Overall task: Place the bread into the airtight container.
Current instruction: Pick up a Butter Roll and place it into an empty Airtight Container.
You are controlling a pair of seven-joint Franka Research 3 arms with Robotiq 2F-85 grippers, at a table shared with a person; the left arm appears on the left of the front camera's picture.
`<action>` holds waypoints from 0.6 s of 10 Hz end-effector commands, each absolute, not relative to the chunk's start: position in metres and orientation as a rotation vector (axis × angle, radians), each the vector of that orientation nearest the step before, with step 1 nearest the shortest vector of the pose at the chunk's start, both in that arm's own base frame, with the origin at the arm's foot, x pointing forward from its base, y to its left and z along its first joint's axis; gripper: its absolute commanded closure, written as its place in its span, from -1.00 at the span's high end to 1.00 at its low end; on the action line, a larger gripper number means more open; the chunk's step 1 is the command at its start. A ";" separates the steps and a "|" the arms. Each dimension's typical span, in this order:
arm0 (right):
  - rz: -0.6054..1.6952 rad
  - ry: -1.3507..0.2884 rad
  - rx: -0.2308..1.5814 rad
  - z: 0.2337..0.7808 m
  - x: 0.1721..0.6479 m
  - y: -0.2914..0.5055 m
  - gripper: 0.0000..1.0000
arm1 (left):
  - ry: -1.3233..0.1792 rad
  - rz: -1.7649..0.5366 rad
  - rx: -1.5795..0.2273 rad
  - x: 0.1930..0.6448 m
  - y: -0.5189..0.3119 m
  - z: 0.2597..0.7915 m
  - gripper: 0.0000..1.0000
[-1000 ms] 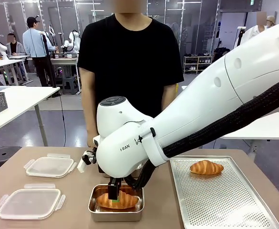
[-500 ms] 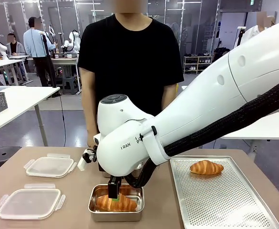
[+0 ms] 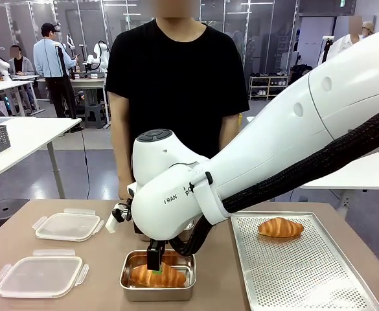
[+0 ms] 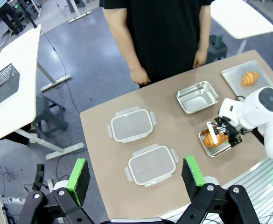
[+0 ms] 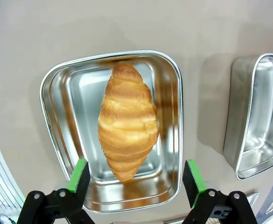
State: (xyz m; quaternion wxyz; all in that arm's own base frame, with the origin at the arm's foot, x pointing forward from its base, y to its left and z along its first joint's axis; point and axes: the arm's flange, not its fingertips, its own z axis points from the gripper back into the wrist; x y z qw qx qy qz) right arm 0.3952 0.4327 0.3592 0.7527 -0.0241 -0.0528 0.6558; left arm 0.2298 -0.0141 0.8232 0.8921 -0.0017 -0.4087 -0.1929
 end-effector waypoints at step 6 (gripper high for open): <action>1.434 -0.117 -0.056 0.359 0.396 0.433 1.00 | -0.849 -0.403 -0.002 0.230 -0.014 0.825 1.00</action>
